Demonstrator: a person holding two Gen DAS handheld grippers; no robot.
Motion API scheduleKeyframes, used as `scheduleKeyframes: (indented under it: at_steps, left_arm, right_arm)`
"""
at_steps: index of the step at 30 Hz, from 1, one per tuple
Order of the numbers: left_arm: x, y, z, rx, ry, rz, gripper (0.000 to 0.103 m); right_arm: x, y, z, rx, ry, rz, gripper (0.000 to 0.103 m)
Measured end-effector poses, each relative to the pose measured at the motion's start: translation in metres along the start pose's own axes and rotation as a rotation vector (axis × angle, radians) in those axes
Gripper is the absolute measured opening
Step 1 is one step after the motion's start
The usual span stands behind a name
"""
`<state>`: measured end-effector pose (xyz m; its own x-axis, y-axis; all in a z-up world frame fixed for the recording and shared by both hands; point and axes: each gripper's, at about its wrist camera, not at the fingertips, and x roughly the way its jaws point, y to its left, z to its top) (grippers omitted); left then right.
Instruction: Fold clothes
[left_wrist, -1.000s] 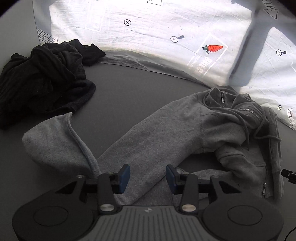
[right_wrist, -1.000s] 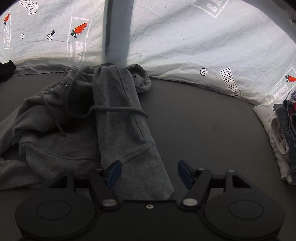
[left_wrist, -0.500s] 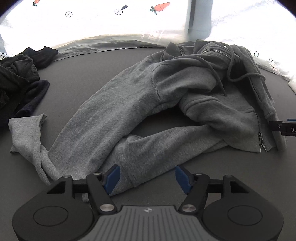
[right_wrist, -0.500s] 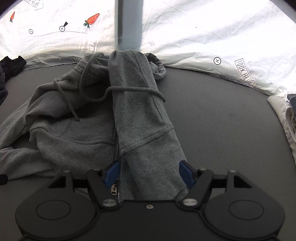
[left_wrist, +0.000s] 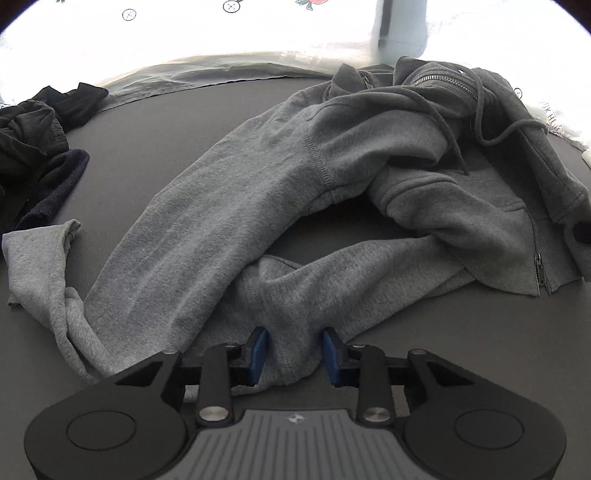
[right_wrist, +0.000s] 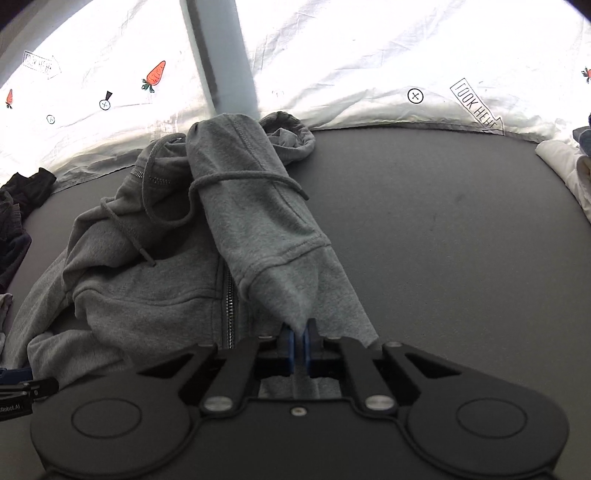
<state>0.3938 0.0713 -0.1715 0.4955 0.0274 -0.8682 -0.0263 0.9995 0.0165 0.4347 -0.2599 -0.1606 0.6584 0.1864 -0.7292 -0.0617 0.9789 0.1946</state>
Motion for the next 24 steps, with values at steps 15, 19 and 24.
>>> scheduleKeyframes:
  at_steps: [15, 19, 24]
  left_arm:
    - [-0.072, -0.087, -0.007, -0.232, -0.023, -0.732, 0.006]
    - [-0.081, -0.11, -0.012, -0.127, -0.018, -0.729, 0.016]
    - [-0.077, -0.053, -0.01, -0.31, -0.064, -0.604, 0.042]
  right_arm:
    - [-0.106, -0.044, 0.024, 0.491, -0.282, 0.497, 0.005]
    - [-0.121, -0.052, 0.026, 0.505, -0.306, 0.516, 0.005]
    - [-0.112, -0.059, 0.019, 0.56, -0.285, 0.529, 0.005]
